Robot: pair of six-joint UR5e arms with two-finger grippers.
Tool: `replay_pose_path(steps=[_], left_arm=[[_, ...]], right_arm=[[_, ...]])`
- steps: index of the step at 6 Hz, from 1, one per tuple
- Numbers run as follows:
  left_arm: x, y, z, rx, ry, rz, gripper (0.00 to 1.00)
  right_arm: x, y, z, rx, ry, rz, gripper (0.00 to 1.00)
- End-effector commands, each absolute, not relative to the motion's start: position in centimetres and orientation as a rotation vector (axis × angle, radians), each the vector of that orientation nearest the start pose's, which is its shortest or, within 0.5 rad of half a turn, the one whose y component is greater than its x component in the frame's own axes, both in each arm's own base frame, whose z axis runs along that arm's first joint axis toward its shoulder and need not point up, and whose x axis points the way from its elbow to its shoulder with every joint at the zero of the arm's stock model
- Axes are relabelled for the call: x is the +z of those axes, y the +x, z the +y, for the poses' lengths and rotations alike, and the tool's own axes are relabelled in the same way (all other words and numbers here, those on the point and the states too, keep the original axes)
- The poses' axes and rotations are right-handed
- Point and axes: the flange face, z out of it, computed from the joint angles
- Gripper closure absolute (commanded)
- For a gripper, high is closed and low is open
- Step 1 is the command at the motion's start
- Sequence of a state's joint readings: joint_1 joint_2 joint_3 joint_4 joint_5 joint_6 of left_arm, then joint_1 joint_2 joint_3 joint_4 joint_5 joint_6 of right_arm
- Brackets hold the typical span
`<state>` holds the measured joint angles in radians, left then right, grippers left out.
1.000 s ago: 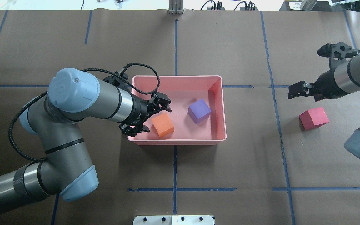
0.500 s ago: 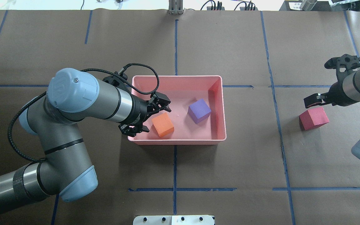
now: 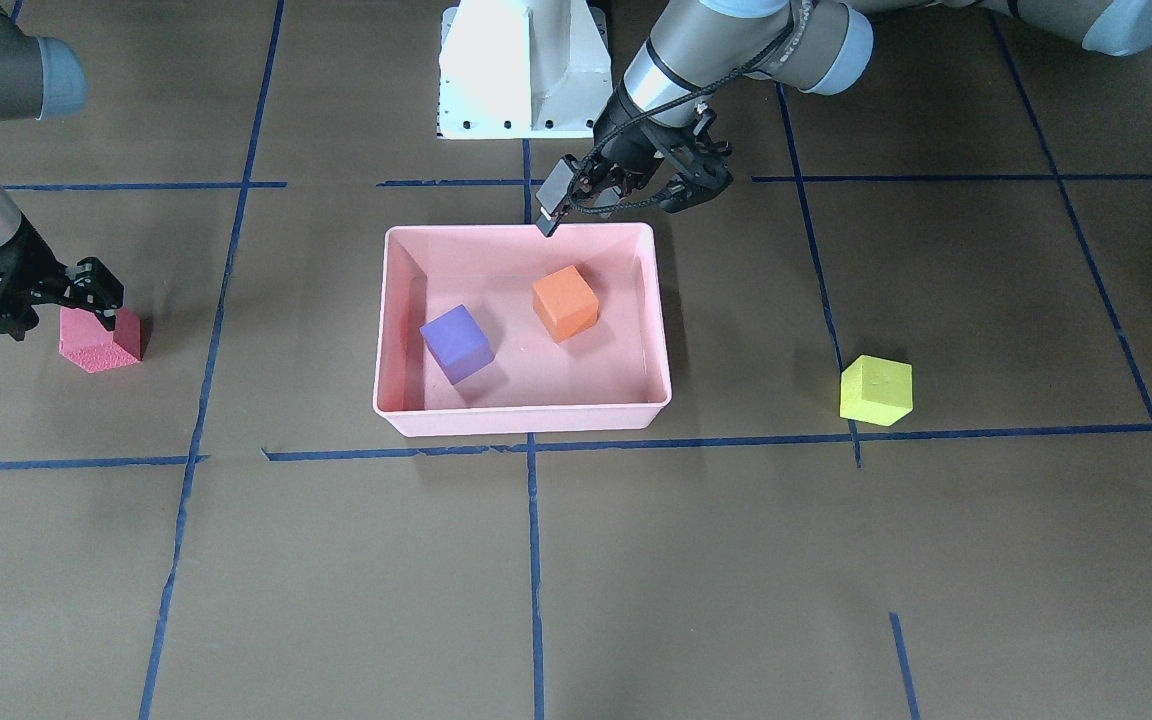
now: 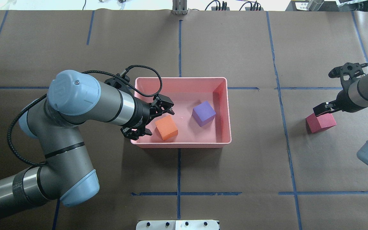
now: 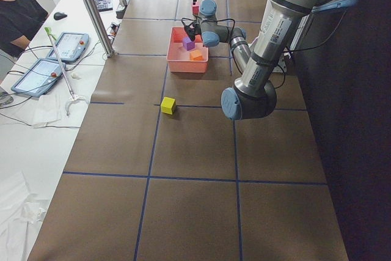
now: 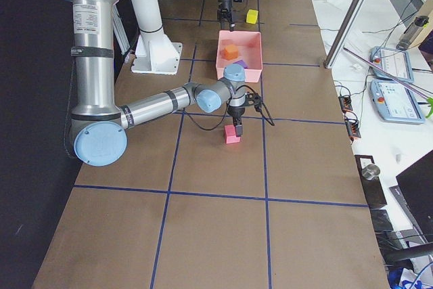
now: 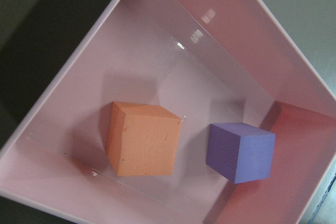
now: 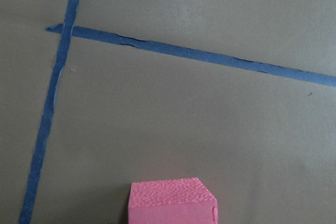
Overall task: Place blocks into pink bin with both arms
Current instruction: 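Lower the right gripper onto the pink cube and grasp it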
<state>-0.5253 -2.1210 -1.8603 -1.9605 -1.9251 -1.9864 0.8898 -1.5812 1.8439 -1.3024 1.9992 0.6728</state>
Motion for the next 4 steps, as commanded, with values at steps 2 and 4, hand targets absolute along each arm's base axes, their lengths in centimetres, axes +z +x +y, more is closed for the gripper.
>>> replay_pose_path(steps=[2,4], left_arm=[[17.3,47.4,-39.0,-0.598,-0.245,1.245,0.00],[17.4,47.4,-39.0,-0.599,-0.245,1.243,0.00]], right_arm=[[53.1,-26.6,-44.4,-0.152,0.107,-0.636,0.00],[54.2,-28.3,-44.1,-0.174,0.084,-0.624,0.00]])
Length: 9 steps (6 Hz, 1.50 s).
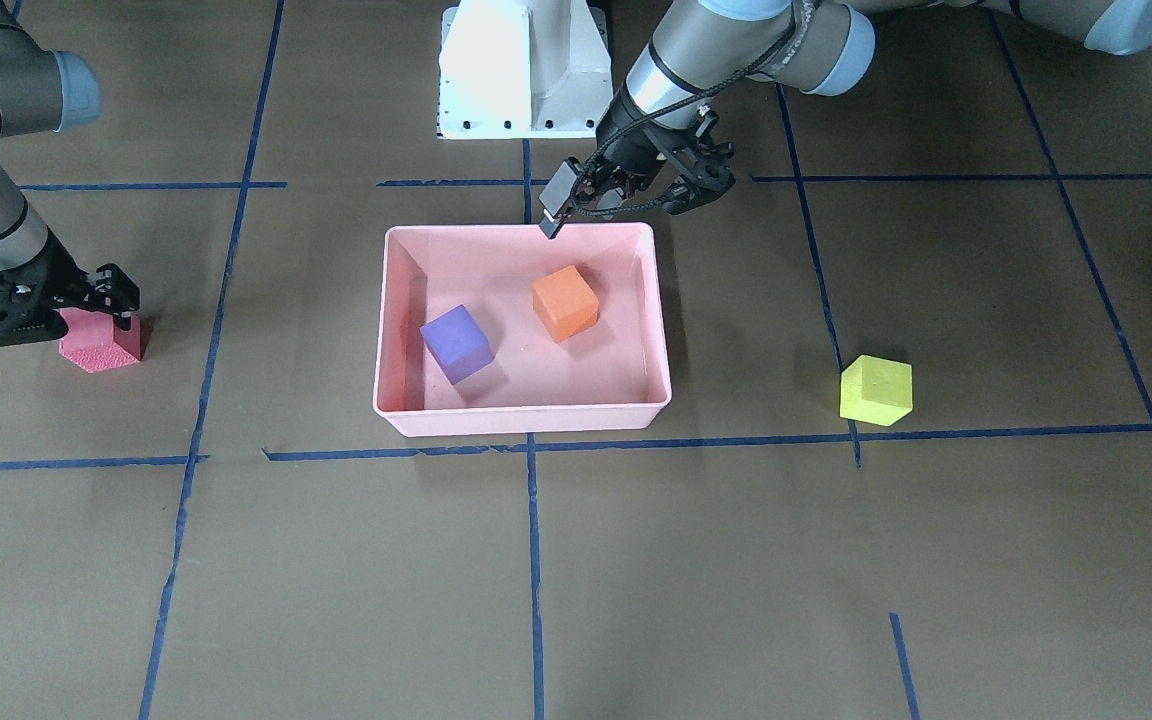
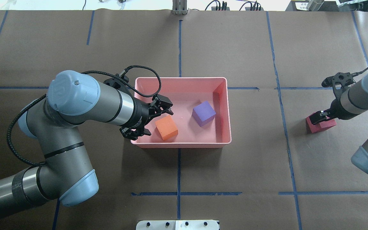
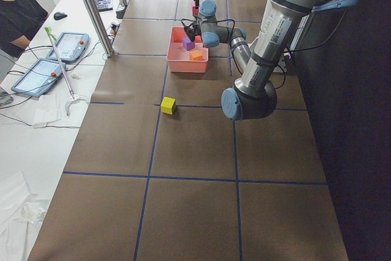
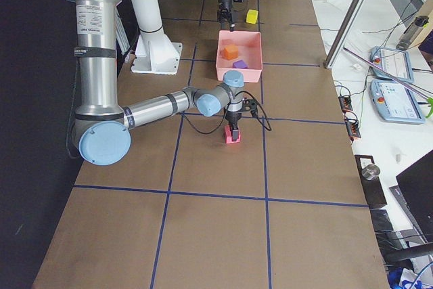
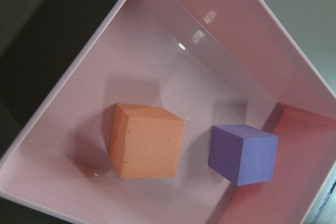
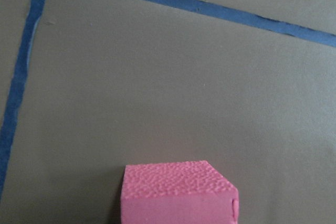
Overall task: Place blocks into pink bin with both arms
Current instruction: 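Lower the right gripper onto the pink cube and grasp it, then drop the pink cube into the bin with the right gripper while the left moves off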
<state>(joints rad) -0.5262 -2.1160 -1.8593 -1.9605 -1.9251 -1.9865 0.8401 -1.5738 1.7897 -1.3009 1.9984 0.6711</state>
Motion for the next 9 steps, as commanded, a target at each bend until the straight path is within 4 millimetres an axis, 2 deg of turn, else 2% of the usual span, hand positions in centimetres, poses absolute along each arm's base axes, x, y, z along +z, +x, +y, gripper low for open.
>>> replay_pose_path(steps=[1,2,3,4,5,6,7,8,9], left_arm=[[17.2,47.4,-39.0,-0.600,-0.245,1.246,0.00],[17.3,47.4,-39.0,-0.599,-0.244,1.245,0.00],[17.3,47.3,-38.9,-0.598,-0.245,1.246,0.00],[17.0,47.0,-38.8,-0.596,-0.243,1.254,0.00],[16.8,46.7,-39.0,-0.599,-0.238,1.261,0.00],[16.8,46.0,-38.8,-0.602,-0.231,1.268,0.00],[17.6,44.9,-38.5,-0.614,-0.209,1.267,0.00],[18.4,43.4,-39.0,-0.645,-0.184,1.269,0.00],[20.3,41.6,-39.0,-0.687,-0.126,1.254,0.00]], right_arm=[[54.5,-29.0,-44.7,-0.176,0.079,-0.619,0.03],[54.7,-28.9,-44.7,-0.172,0.078,-0.616,0.39],[55.2,-29.1,-44.7,-0.176,0.069,-0.611,0.84],[50.7,-29.1,-44.9,-0.193,0.132,-0.669,0.98],[43.4,-27.9,-43.5,-0.210,0.217,-0.749,1.00],[37.2,-28.8,-44.0,-0.211,0.270,-0.822,1.00],[30.3,-34.0,-43.2,-0.163,0.247,-0.932,1.00],[25.2,-38.2,-41.5,-0.095,0.215,-1.012,1.00],[21.2,-42.0,-41.4,-0.029,0.168,-1.066,0.99]])
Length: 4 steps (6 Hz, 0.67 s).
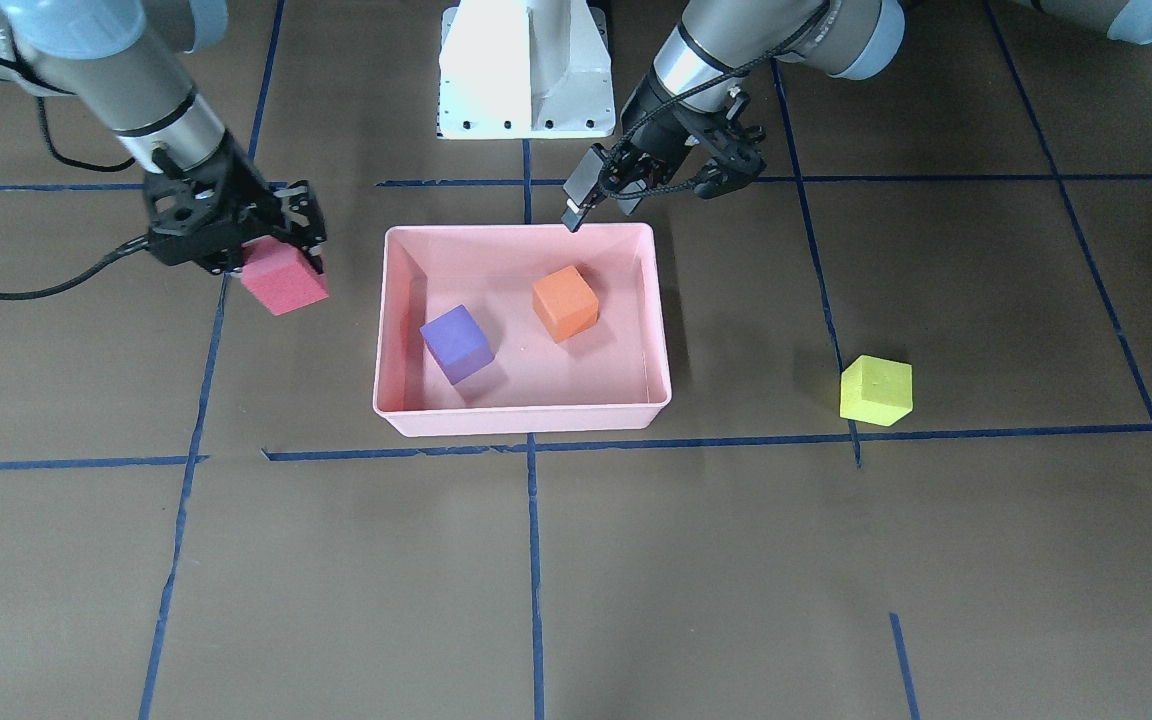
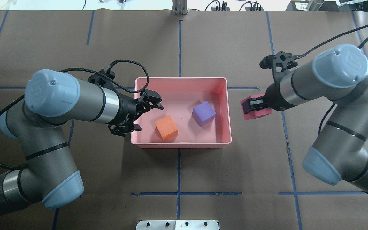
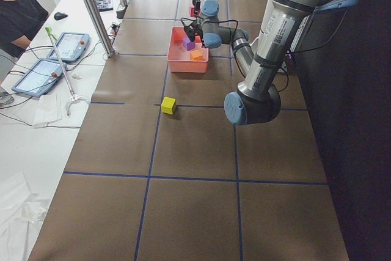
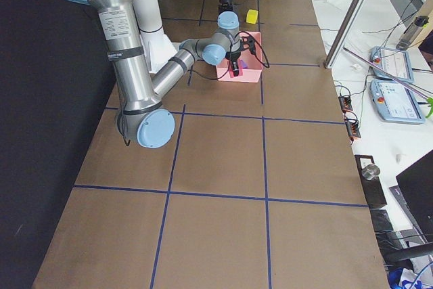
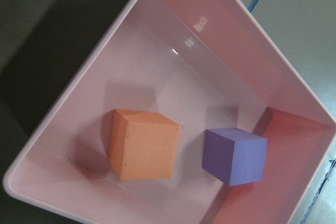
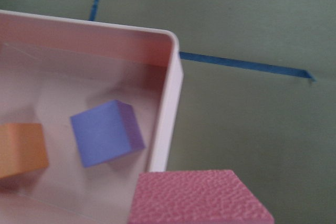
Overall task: Place blocks into pink bin with both arms
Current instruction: 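Drop the pink cube into the bin with the right gripper while the left moves off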
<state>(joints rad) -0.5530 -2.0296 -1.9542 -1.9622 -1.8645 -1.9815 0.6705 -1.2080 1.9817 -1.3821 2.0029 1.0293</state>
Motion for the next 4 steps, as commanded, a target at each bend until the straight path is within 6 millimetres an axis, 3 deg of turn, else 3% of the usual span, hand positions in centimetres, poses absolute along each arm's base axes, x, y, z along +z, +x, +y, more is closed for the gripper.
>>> replay_pose_path(steps=[1,2,3,4], left_arm=[[21.1,39.2,-41.5,-0.745,-0.087,1.247,0.00],[21.9,37.0,-43.8,-0.793,-0.052,1.238,0.00],[23.3,37.0,-45.2,-0.788,-0.022,1.203,0.00],[26.4,35.4,-46.8,-0.734,0.057,1.136,0.00]], right_arm=[[20.1,-46.4,-40.5,0.013,0.173,-1.046,0.97],[20.4,-49.7,-39.2,0.072,0.182,-1.020,0.40],[21.1,-51.2,-37.4,0.071,0.216,-0.993,0.00],[21.4,-51.3,-37.2,0.060,0.224,-0.989,0.00]])
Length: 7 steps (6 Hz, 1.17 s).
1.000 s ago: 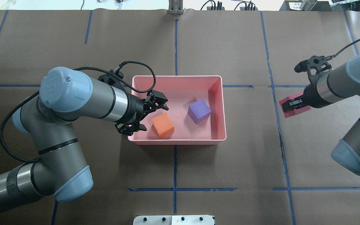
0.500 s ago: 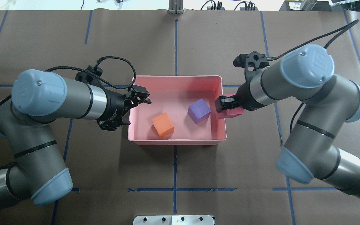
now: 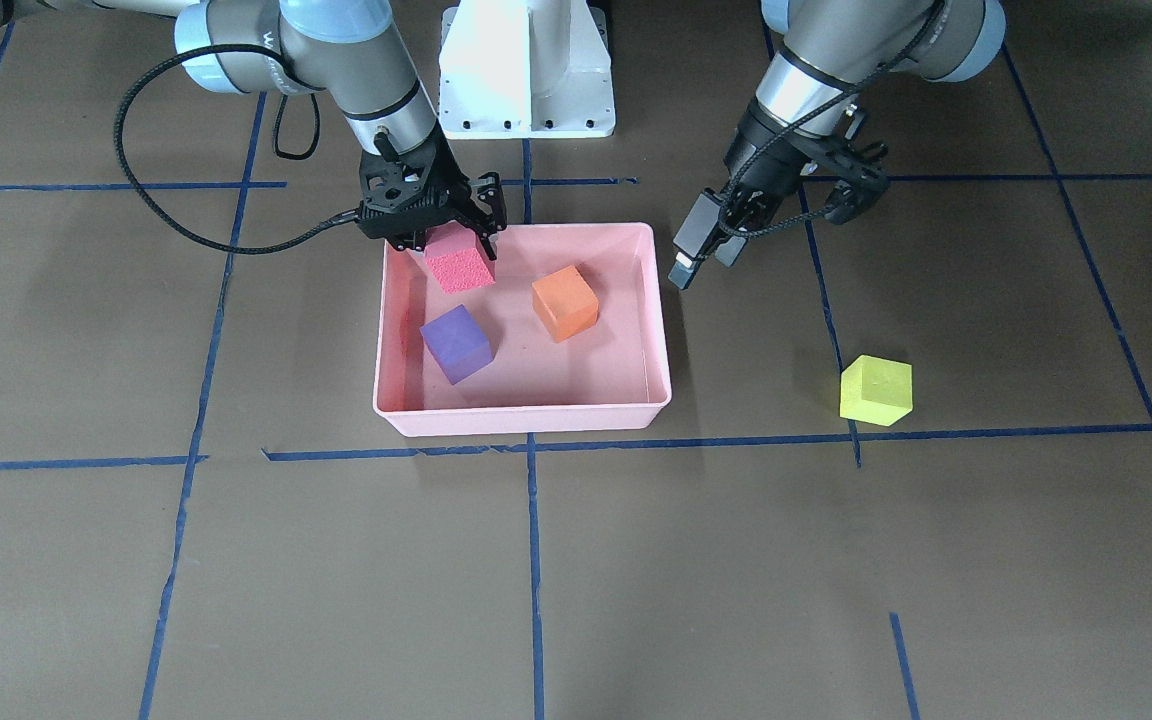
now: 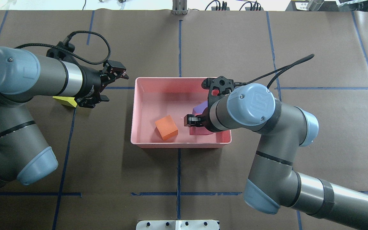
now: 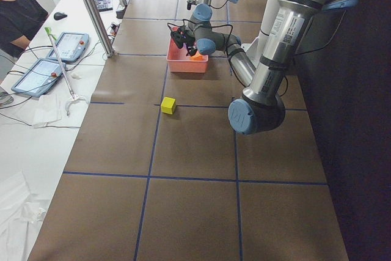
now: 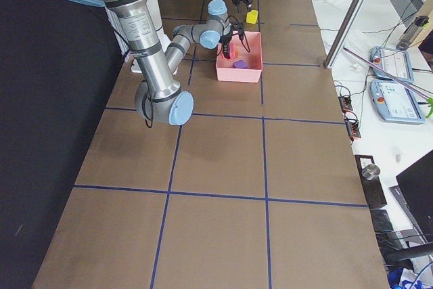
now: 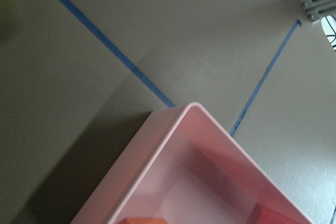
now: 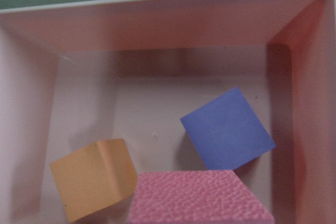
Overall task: Place blocks into pink bin with both arms
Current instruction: 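Drop the pink cube into the bin with the right gripper while the left moves off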
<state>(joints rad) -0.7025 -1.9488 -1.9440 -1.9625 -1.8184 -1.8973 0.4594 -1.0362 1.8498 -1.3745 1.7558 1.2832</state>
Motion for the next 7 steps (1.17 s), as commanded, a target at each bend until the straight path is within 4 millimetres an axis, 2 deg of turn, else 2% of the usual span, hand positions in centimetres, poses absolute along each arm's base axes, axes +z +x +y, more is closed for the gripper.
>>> replay_pose_path(steps=[1,2,3,4,5,6,7], left_arm=[[31.7,33.5,-47.4,-0.570,0.164,1.022,0.00],[35.0,32.5,-49.1,-0.463,0.227,0.938,0.00],[37.3,32.6,-50.2,-0.391,0.254,0.878,0.00],[39.5,31.2,-52.1,-0.269,0.316,0.810,0.00],[41.3,31.0,-52.9,-0.088,0.378,0.742,0.00],[41.9,31.0,-53.0,0.058,0.423,0.707,0.00],[42.9,31.7,-52.7,0.167,0.390,0.726,0.00]], right_arm=[[21.0,-50.9,-37.1,0.065,0.219,-0.995,0.00],[20.8,-48.8,-36.6,0.060,0.218,-1.018,0.00],[22.2,-45.0,-37.3,0.066,0.194,-1.026,0.00],[24.3,-40.4,-39.4,0.080,0.143,-1.028,0.00],[26.6,-37.0,-39.4,0.019,0.146,-1.012,0.00],[27.7,-35.9,-39.2,-0.008,0.163,-0.996,0.00],[28.4,-35.7,-39.4,-0.002,0.159,-0.983,0.00]])
